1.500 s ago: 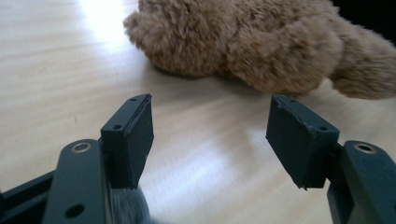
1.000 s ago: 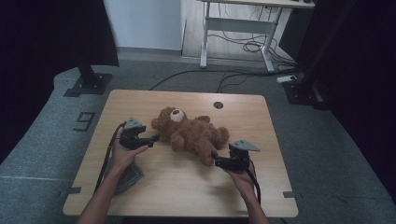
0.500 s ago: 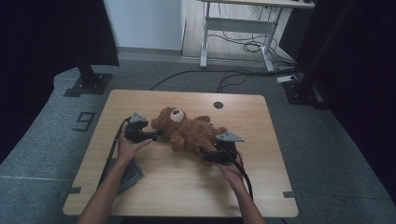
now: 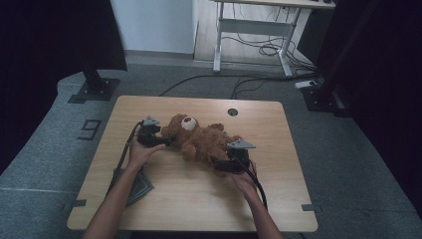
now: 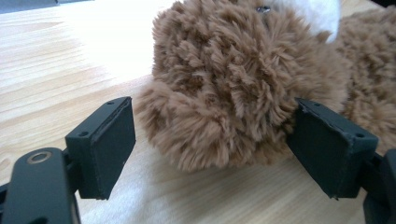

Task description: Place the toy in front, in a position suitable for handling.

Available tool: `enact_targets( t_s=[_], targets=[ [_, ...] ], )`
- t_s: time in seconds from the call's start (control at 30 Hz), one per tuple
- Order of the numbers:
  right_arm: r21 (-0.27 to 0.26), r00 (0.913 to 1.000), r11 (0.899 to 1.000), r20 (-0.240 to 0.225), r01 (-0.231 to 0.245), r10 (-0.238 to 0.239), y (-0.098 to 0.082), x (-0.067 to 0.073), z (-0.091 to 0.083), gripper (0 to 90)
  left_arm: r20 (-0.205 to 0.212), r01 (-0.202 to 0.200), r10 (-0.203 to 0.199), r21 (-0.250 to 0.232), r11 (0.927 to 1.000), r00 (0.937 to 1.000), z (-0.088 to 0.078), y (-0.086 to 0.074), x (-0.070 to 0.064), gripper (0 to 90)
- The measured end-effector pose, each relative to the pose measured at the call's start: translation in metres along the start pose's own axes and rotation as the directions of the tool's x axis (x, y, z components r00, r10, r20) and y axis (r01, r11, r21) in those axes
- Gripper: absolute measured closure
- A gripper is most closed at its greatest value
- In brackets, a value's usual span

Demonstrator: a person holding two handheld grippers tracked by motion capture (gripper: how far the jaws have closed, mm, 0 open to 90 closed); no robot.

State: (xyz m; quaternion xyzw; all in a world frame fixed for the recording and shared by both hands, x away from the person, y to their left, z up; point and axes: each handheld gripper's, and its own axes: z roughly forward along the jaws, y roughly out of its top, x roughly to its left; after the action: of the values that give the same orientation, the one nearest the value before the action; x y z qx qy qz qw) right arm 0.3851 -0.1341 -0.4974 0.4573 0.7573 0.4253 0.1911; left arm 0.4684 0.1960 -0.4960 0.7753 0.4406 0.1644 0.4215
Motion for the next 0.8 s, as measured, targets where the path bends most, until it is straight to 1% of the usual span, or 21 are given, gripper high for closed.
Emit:
enact_targets(
  t_s=[0.07,0.1,0.13,0.17,0.2,0.23,0.27,0.3,0.4,0.43,0.47,0.5,0.57,0.6,0.63,0.7,0.77,0.8],
  targets=[
    [0.004,1.0,1.0,-0.003,0.0,0.0,0.0,0.0,0.001,13.1,0.006,-0.015,0.015,0.006,0.9999,0.9999,0.006,0.001,-0.002,16.2],
    [0.007,1.0,1.0,-0.004,-0.001,0.001,0.0,0.0,0.002,13.1,0.009,-0.016,0.016,-0.004,0.9999,0.9998,0.008,0.002,-0.003,16.2],
    [0.006,1.0,1.0,-0.005,-0.002,0.002,-0.001,-0.001,0.003,13.1,0.016,-0.008,0.008,-0.013,0.9999,0.9998,0.009,0.002,-0.002,16.8],
    [0.008,1.0,1.0,-0.006,-0.003,0.003,-0.001,-0.001,0.004,13.3,0.029,0.01,-0.01,-0.017,0.9998,0.9995,0.01,0.001,0.0,17.7],
    [0.01,0.9999,1.0,-0.01,-0.006,0.006,-0.001,-0.002,0.005,13.4,0.054,0.027,-0.026,-0.017,0.9995,0.9982,0.012,0.0,0.002,18.9],
    [0.019,0.9997,1.0,-0.019,-0.012,0.013,-0.001,-0.003,0.006,13.6,0.067,0.03,-0.029,-0.018,0.9994,0.9974,0.013,-0.001,0.002,26.1],
    [0.022,0.9996,1.0,-0.021,-0.016,0.017,-0.002,-0.003,0.007,14.0,0.075,0.029,-0.027,-0.019,0.9994,0.9968,0.013,-0.001,0.002,26.1],
    [0.028,0.9995,0.999,-0.025,-0.017,0.018,-0.002,-0.004,0.009,15.3,0.085,0.026,-0.025,-0.019,0.9995,0.9961,0.013,-0.001,0.002,29.6],
    [0.057,0.998,0.998,-0.059,-0.02,0.023,-0.005,-0.004,0.014,25.1,0.095,0.032,-0.03,-0.011,0.9994,0.995,0.011,0.0,0.001,47.4],
    [0.063,0.9971,0.998,-0.072,-0.021,0.025,-0.007,-0.003,0.015,31.6,0.089,0.035,-0.034,-0.008,0.9994,0.9954,0.01,0.0,0.0,54.0],
    [0.065,0.9957,0.998,-0.088,-0.023,0.028,-0.008,-0.002,0.016,38.9,0.074,0.05,-0.05,0.0,0.9988,0.996,0.009,0.001,0.001,61.1],
    [0.071,0.9943,0.997,-0.104,-0.013,0.021,-0.008,-0.001,0.018,44.8,0.073,0.06,-0.06,0.001,0.9982,0.9955,0.008,0.001,0.002,70.5],
    [0.08,0.9951,0.997,-0.099,0.008,0.0,-0.008,0.001,0.02,49.5,0.086,0.082,-0.082,0.008,0.9966,0.9929,0.006,0.001,0.004,75.6],
    [0.081,0.9954,0.996,-0.093,0.031,-0.024,-0.009,0.002,0.02,54.1,0.091,0.089,-0.09,0.011,0.9959,0.9918,0.006,0.001,0.004,78.9],
    [0.081,0.9954,0.996,-0.093,0.031,-0.024,-0.009,0.002,0.02,54.1,0.094,0.093,-0.093,0.013,0.9956,0.9912,0.006,0.001,0.004,78.9],
    [0.075,0.9951,0.996,-0.087,0.055,-0.048,-0.009,0.002,0.018,58.4,0.098,0.092,-0.092,0.012,0.9957,0.9909,0.004,0.001,0.003,81.2],
    [0.066,0.9946,0.995,-0.079,0.072,-0.067,-0.009,0.002,0.016,61.8,0.103,0.082,-0.08,-0.008,0.9966,0.9915,0.002,0.002,0.0,82.6],
    [0.054,0.9943,0.995,-0.065,0.088,-0.084,-0.009,0.001,0.013,63.4,0.105,0.079,-0.077,-0.015,0.9967,0.9914,0.001,0.003,-0.001,83.5]
  ],
)
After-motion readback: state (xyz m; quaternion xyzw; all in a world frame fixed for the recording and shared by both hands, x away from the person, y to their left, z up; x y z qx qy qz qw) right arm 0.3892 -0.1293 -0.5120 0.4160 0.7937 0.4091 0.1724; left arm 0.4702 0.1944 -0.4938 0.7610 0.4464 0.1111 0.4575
